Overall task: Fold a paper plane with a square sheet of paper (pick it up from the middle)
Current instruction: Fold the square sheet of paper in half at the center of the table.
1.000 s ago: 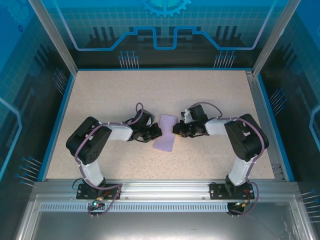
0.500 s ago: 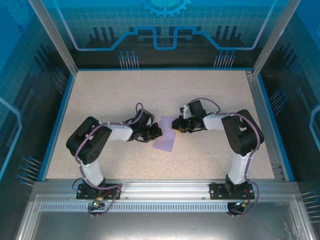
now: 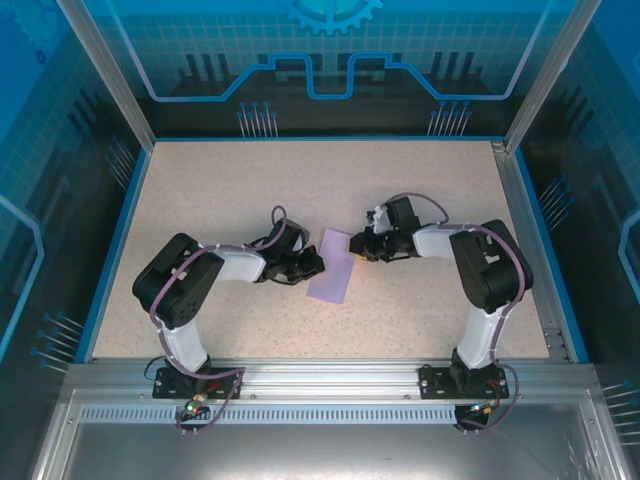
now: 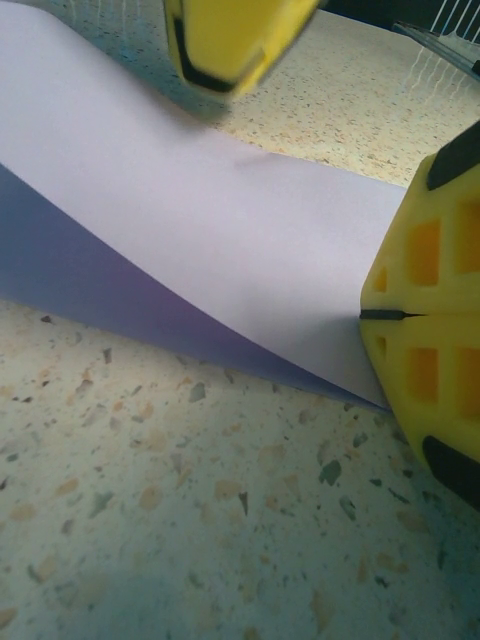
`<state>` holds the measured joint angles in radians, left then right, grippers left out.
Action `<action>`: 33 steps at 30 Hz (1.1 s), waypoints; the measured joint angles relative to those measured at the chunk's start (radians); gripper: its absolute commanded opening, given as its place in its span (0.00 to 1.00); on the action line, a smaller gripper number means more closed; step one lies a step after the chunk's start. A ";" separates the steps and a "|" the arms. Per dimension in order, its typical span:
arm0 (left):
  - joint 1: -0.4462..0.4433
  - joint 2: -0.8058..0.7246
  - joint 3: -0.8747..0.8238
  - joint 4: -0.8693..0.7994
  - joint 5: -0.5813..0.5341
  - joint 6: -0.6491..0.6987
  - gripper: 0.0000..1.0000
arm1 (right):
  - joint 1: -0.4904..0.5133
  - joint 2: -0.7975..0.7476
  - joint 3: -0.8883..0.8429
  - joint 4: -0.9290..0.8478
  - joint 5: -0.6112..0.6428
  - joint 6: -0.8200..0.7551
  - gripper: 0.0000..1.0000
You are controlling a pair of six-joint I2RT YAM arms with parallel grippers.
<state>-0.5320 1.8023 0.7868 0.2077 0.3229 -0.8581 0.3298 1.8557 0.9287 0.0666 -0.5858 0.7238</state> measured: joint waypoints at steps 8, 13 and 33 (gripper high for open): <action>0.000 0.000 0.000 0.000 0.000 0.000 0.00 | -0.025 0.019 0.056 -0.005 -0.026 -0.011 0.18; 0.000 0.000 0.000 0.000 0.000 0.000 0.00 | -0.025 0.083 0.064 -0.039 0.002 -0.019 0.18; 0.000 0.000 -0.005 0.010 0.002 0.000 0.00 | -0.031 0.075 0.189 -0.171 0.002 -0.036 0.18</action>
<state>-0.5320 1.8019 0.7815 0.2180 0.3244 -0.8581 0.2989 1.9308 1.1179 -0.1047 -0.5838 0.6880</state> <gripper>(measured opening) 0.069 0.183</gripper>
